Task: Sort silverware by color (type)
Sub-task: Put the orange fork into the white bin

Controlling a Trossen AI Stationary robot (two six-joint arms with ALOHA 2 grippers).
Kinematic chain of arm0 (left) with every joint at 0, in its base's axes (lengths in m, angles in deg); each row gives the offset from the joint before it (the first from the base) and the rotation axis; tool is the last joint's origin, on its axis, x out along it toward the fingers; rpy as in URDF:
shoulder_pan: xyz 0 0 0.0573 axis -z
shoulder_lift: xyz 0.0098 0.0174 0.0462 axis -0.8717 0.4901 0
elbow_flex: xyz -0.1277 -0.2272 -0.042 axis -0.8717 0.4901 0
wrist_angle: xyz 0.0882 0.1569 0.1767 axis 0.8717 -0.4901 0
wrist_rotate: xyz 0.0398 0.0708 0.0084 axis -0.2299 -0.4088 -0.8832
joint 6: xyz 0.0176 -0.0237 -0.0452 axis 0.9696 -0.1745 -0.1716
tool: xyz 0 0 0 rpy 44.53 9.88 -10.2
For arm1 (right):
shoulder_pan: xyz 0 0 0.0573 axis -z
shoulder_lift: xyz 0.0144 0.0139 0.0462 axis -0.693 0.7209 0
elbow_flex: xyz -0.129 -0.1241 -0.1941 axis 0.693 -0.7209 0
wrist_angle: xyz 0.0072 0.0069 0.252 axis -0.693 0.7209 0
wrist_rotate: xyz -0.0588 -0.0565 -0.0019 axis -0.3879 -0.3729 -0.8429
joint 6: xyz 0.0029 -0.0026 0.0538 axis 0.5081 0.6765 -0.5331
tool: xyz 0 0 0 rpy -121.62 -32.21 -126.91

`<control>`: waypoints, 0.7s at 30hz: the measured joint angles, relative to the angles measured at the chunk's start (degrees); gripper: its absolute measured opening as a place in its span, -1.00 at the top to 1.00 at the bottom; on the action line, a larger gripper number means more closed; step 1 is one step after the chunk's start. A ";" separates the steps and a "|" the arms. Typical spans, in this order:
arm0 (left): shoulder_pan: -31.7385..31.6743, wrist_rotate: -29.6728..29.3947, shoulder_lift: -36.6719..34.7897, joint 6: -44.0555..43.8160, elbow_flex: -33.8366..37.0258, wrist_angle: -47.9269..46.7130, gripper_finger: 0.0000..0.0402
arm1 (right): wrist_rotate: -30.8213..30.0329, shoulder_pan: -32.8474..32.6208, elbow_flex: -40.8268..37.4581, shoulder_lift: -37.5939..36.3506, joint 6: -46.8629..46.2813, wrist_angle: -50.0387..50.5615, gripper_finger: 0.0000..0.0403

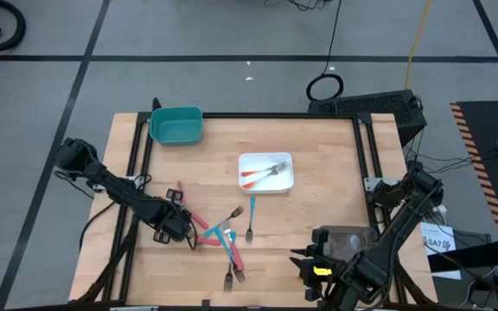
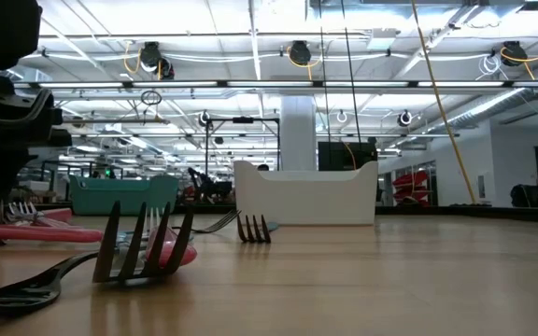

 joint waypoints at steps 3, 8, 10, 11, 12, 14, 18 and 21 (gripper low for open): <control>0.21 -0.19 0.40 0.00 -0.07 0.04 0.45 | -0.01 0.00 0.00 0.00 0.00 0.00 0.56; 0.22 -0.13 0.49 0.00 -0.02 0.31 0.48 | -0.02 0.00 0.00 0.00 0.00 0.00 0.56; 0.22 0.21 0.51 0.02 0.00 0.44 0.55 | -0.02 0.00 0.00 0.00 0.00 0.00 0.56; 0.22 0.35 0.55 0.04 0.00 0.52 0.59 | -0.02 0.00 0.00 0.00 0.00 0.02 0.56; 0.24 0.47 0.55 0.07 0.00 0.58 0.63 | -0.02 0.00 0.00 0.00 0.00 0.00 0.56; 0.25 0.73 0.57 0.07 0.00 0.72 0.72 | -0.02 0.00 0.00 0.00 0.00 0.01 0.56; 0.26 0.92 0.57 0.00 0.02 1.03 0.85 | -0.02 0.00 0.00 0.00 0.00 0.02 0.56; 0.24 0.63 0.62 -0.50 -0.22 0.94 0.90 | -0.02 0.00 0.00 0.00 0.00 0.00 0.56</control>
